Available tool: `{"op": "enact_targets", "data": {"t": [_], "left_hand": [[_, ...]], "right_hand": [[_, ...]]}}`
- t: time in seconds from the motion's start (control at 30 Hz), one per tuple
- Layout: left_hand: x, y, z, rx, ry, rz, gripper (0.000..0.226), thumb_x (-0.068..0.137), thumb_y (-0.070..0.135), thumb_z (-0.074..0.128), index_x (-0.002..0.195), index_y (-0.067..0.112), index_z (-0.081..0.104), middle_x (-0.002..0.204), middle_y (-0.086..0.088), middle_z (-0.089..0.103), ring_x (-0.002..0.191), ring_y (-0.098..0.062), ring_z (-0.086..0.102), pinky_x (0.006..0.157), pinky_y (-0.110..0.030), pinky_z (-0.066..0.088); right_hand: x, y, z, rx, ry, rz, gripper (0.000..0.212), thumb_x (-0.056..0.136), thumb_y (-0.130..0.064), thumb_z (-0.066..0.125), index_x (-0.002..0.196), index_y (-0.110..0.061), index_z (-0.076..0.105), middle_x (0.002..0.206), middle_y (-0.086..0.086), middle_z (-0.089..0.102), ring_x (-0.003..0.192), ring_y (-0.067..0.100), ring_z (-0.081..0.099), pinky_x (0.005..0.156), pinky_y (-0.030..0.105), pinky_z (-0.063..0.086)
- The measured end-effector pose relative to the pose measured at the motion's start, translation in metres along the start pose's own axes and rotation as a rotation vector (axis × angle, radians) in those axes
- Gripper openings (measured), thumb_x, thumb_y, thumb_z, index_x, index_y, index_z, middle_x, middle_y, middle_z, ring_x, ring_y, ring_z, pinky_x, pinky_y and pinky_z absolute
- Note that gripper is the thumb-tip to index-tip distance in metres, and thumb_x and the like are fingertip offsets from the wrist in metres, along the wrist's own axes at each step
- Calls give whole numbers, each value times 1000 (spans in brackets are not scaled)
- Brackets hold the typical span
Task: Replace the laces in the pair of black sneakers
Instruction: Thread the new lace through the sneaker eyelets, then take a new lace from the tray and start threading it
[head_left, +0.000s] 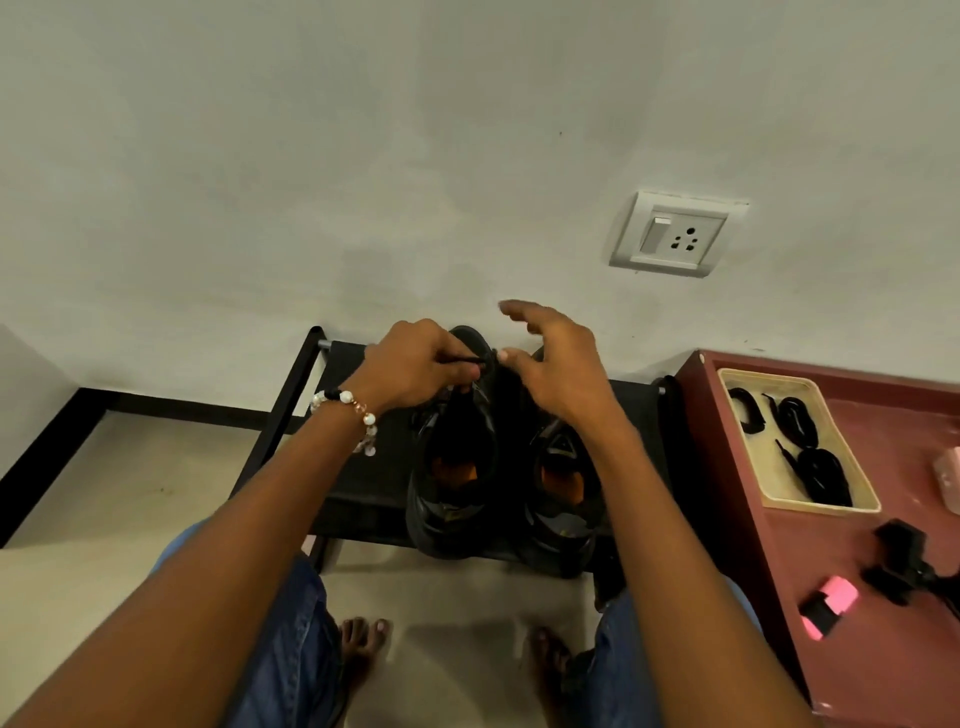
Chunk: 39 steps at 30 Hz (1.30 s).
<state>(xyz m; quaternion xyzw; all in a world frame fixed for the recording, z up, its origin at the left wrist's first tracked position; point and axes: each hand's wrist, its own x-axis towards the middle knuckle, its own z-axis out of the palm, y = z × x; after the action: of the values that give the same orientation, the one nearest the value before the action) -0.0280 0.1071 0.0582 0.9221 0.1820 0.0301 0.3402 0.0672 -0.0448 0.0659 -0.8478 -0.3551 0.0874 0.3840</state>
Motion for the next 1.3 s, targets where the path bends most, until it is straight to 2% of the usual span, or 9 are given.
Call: {"op": "enact_targets", "data": {"t": [0.2, 0.37, 0.47, 0.63, 0.77, 0.97, 1.03, 1.2, 1.3], "left_hand": [[-3, 4, 3, -155, 54, 53, 14, 86, 30, 70, 86, 17, 76, 69, 2, 67, 63, -9, 59, 63, -20, 45], [5, -17, -2, -710, 100, -95, 23, 86, 29, 67, 81, 8, 73, 57, -1, 58, 57, -14, 55, 66, -27, 49], [13, -26, -12, -861, 224, -161, 24, 89, 30, 65, 81, 8, 73, 52, 6, 47, 47, -9, 41, 62, -28, 48], [18, -16, -9, -799, 202, -174, 28, 93, 34, 61, 82, 11, 73, 56, 4, 45, 43, -5, 33, 48, -22, 35], [22, 6, 9, -663, 68, -117, 33, 97, 35, 55, 90, 9, 74, 60, 4, 50, 45, -6, 36, 44, -20, 29], [23, 13, 19, -551, -35, -79, 28, 96, 31, 57, 96, 8, 74, 52, 9, 58, 47, -11, 38, 46, -24, 32], [22, 14, 18, -549, -60, -69, 23, 95, 29, 59, 102, 13, 74, 59, 3, 61, 47, -9, 39, 46, -23, 33], [21, 14, 13, -665, -45, -113, 23, 93, 25, 61, 99, 6, 74, 60, 2, 60, 45, -8, 36, 44, -20, 30], [20, 4, 7, -747, -28, -148, 26, 95, 24, 58, 97, 2, 72, 59, 5, 58, 45, -7, 34, 42, -19, 28]], "right_hand": [[3, 17, -1, -139, -172, -16, 9, 89, -31, 68, 96, -28, 74, 95, -11, 71, 100, 17, 62, 95, 48, 44], [16, 35, -24, 208, 288, 273, 11, 89, -17, 66, 82, -16, 74, 84, -2, 71, 90, 19, 69, 84, 28, 52], [19, 51, -39, 512, 553, 539, 22, 90, -11, 59, 69, -13, 66, 79, 8, 70, 80, 27, 71, 73, 38, 60], [19, 50, -22, -177, 272, 371, 28, 92, -23, 63, 109, -2, 69, 111, 16, 67, 111, 34, 58, 92, 37, 45], [19, 23, 0, -207, 93, 69, 50, 90, -29, 66, 137, -18, 51, 137, 7, 51, 129, 27, 43, 106, 48, 36], [17, 18, 8, -84, 56, 62, 1, 86, -32, 70, 87, -32, 71, 83, -13, 71, 91, 17, 65, 91, 51, 45], [17, 21, 4, 35, 95, 130, 11, 82, -32, 75, 73, -31, 69, 70, -13, 68, 81, 16, 67, 85, 51, 51], [23, 41, -14, 362, 470, 432, 17, 84, -20, 75, 67, -21, 70, 71, -2, 71, 74, 17, 70, 80, 41, 59], [25, 59, -28, 213, 566, 540, 11, 86, -22, 71, 75, -19, 71, 84, 5, 73, 89, 26, 69, 84, 47, 56]]}}
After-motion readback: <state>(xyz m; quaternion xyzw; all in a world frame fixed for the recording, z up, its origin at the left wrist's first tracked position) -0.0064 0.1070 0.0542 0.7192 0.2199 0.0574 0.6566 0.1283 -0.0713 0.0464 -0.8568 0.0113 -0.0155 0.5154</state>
